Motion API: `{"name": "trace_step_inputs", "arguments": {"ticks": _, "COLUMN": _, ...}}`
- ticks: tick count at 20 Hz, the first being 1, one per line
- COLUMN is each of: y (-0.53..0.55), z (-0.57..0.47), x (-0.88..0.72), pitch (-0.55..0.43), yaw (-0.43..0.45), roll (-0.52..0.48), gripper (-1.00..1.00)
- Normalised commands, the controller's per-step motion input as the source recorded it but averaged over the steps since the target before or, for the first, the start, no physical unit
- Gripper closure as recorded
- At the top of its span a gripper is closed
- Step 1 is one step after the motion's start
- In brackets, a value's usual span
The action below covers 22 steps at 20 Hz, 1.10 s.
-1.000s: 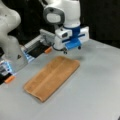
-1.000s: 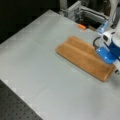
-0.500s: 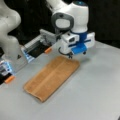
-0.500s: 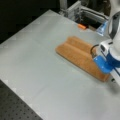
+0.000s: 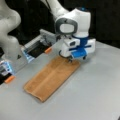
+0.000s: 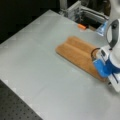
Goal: Folding a towel twice
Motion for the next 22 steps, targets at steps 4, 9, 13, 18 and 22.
{"name": "trace_step_inputs", "arguments": {"ticks": 4, "y": 0.03, "z": -0.16, "x": 0.11, "pitch": -0.03, "yaw": -0.007, "roll": -0.296, "gripper": -1.0}}
{"name": "trace_step_inputs", "arguments": {"ticks": 9, "y": 0.07, "z": -0.11, "x": 0.13, "pitch": -0.046, "yaw": 0.0, "roll": -0.204, "gripper": -1.0}}
{"name": "trace_step_inputs", "arguments": {"ticks": 13, "y": 0.07, "z": -0.12, "x": 0.14, "pitch": -0.084, "yaw": -0.033, "roll": -0.169, "gripper": -1.0}}
{"name": "trace_step_inputs", "arguments": {"ticks": 18, "y": 0.07, "z": -0.14, "x": 0.12, "pitch": -0.116, "yaw": -0.04, "roll": -0.145, "gripper": -1.0}}
{"name": "trace_step_inputs", "arguments": {"ticks": 22, "y": 0.08, "z": -0.15, "x": 0.1, "pitch": -0.127, "yaw": -0.048, "roll": -0.139, "gripper": 1.0}}
